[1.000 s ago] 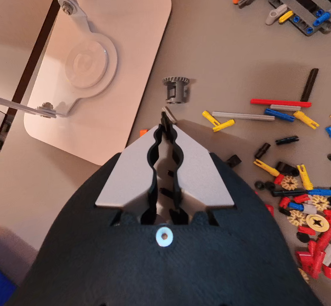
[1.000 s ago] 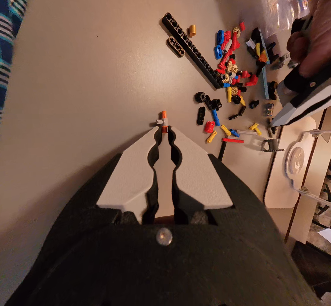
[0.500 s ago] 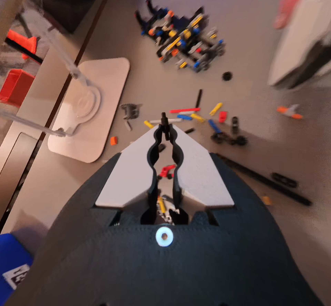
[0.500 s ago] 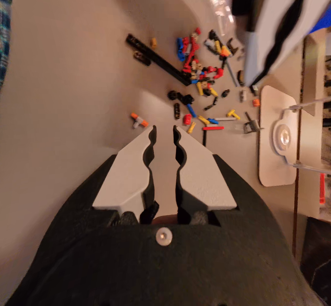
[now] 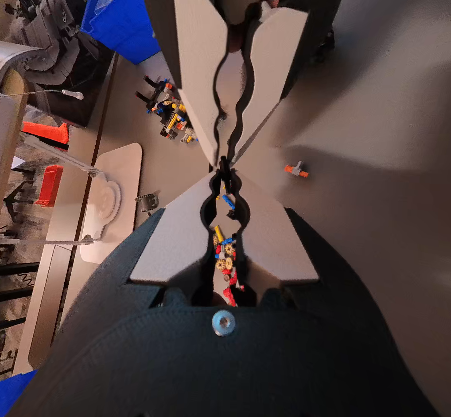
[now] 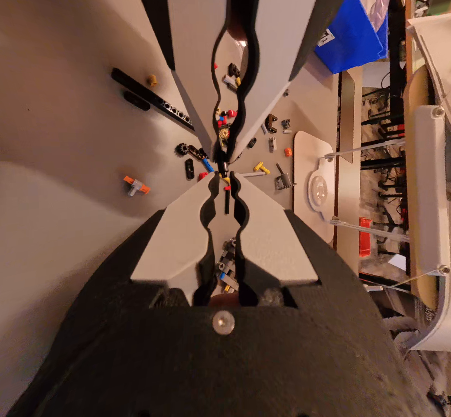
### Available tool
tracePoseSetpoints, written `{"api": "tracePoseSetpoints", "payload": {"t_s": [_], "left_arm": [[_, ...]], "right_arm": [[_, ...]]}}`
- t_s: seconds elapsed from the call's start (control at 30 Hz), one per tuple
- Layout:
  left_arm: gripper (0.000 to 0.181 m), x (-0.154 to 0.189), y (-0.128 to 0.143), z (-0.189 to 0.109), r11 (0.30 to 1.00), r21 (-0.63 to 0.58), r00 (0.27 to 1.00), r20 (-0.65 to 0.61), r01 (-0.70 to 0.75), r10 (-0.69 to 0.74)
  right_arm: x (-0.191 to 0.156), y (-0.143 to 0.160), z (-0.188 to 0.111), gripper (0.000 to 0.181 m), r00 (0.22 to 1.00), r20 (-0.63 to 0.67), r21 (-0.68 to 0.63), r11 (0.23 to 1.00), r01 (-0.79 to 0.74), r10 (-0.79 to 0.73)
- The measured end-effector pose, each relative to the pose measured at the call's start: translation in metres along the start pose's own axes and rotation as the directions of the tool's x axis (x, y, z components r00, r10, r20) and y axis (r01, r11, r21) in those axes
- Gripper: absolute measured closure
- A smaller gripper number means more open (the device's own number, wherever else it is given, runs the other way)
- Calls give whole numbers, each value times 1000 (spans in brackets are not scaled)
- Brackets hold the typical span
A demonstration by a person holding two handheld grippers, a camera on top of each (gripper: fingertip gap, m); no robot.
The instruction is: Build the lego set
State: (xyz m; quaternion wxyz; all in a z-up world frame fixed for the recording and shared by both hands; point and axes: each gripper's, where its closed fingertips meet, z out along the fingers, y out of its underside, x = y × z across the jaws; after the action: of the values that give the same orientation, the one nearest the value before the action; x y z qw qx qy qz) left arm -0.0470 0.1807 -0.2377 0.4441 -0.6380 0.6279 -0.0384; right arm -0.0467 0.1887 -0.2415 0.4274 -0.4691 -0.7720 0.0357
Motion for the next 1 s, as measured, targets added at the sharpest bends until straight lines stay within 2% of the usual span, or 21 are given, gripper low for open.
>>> {"api": "tracePoseSetpoints", "payload": {"t_s": [0.03,0.27,0.47,0.6,0.73,0.8,0.87,1.0], "left_arm": [[177,0,1,0,1000,-4,1000,1,0,0],[177,2,5,2,1000,-24,1000,-13,1,-1],[177,3,15,1,998,-53,999,-34,22,-24],[177,7,33,-2,992,-113,998,-39,53,-58],[176,20,45,-6,981,-155,991,-60,113,-123],[176,32,44,-6,975,-161,983,-76,151,-164],[176,43,44,-5,969,-168,976,-85,183,-200],[176,59,44,-3,952,-174,959,-86,252,-269]], "right_arm": [[-1,0,1,174,1000,-5,-7,1000,16,-16],[-5,4,2,181,1000,14,-33,999,27,-26],[-5,20,0,181,999,51,-44,999,-9,11],[-10,35,1,181,996,84,-76,997,-17,23],[-23,58,14,181,990,136,-164,986,-5,28],[-29,68,19,171,988,153,-211,977,2,31],[-32,70,20,167,984,170,-214,977,-6,44],[-28,67,11,171,986,161,-179,984,-20,49]]}}
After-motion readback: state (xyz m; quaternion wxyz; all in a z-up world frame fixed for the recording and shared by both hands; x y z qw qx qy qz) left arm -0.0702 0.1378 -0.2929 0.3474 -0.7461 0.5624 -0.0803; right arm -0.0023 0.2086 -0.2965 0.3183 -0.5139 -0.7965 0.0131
